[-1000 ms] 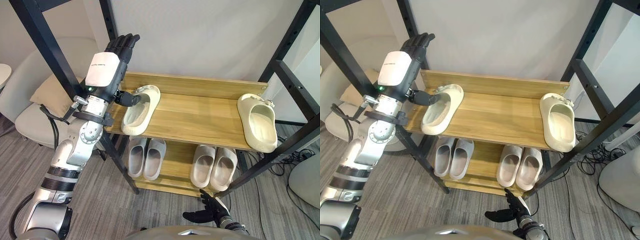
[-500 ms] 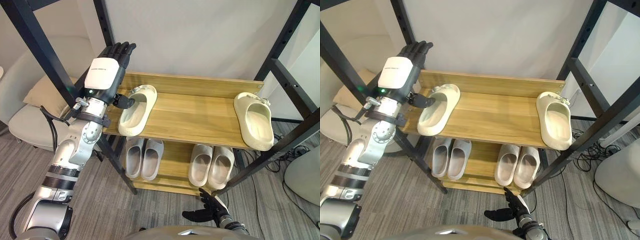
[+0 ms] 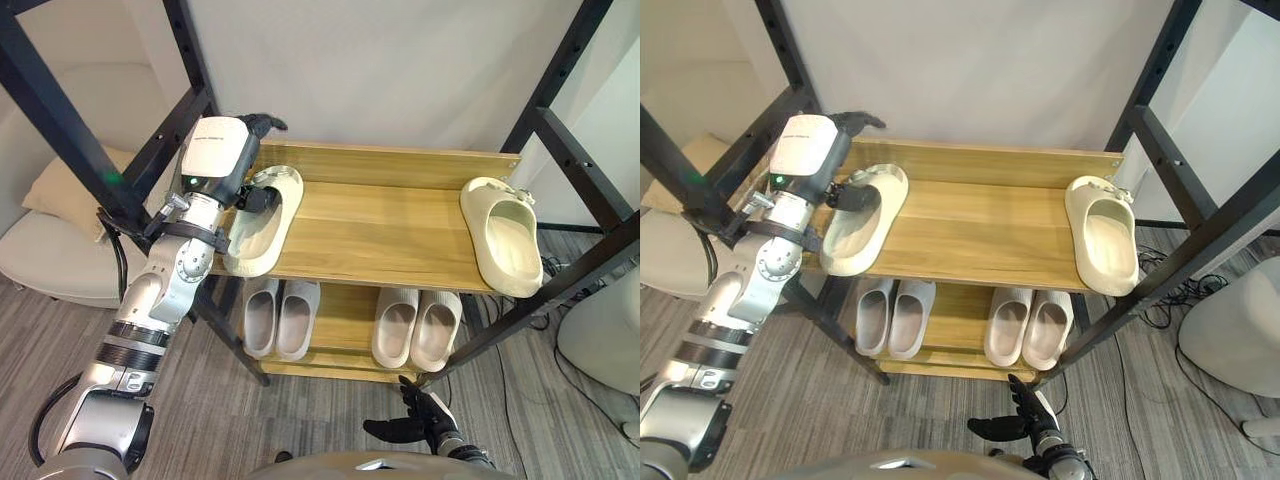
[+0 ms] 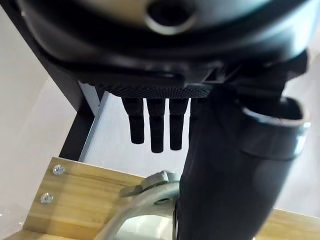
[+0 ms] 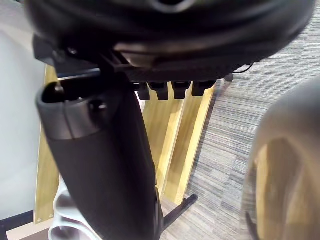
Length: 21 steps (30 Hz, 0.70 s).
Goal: Organize the slippers on the shoe rack
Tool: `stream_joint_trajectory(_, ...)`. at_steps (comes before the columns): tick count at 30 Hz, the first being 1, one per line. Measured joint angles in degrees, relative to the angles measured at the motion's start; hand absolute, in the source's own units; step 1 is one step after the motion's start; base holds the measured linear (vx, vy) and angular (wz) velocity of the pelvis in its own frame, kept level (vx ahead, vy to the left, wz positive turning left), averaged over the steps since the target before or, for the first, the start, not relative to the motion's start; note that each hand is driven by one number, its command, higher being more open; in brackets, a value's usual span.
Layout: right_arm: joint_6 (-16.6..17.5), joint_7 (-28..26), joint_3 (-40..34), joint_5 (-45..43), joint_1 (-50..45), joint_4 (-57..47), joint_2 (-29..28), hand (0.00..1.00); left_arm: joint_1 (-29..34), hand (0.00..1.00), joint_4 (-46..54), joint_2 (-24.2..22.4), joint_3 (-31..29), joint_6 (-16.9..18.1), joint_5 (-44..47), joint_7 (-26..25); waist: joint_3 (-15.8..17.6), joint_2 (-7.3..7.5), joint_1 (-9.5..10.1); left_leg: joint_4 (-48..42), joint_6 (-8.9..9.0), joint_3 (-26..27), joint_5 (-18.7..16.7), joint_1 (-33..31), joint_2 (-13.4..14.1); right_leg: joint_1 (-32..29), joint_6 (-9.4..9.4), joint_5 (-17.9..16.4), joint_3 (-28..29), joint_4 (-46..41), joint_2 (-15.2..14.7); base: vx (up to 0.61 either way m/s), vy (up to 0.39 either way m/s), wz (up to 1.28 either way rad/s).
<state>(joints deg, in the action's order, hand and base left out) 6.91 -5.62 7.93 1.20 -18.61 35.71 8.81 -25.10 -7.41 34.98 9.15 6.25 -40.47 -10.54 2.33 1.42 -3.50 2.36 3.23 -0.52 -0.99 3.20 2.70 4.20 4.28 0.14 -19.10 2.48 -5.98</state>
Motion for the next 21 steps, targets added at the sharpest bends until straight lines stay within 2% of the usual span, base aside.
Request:
stream_joint_trajectory(8, 0.00, 0.90, -0.45, 0.01, -0.23, 0.25, 0.01, 1.00, -0.03, 0.00, -2.08, 0.07, 1.64, -0.11, 0.70, -0.27, 0.10, -0.13, -0.06, -0.69, -0.28, 0.30, -0.20, -0.29, -0.40, 0.74, -0.21, 2.08, 0.23, 2.35, -0.07, -0.01, 0.022, -0.03)
stream_joint_trajectory(21, 0.01, 0.95, -1.15, 0.01, -0.04, 0.28, 0.07, 1.00, 0.02, 0.00, -3.09, -0.16, 1.71, -0.12, 1.46, -0.27, 0.68, -0.71, -0.12, -0.84, -0.29, 0.29, -0.20, -0.15, -0.42, 0.79, -0.12, 2.52, 0.43, 2.40, -0.07, -0.03, 0.011, -0.01)
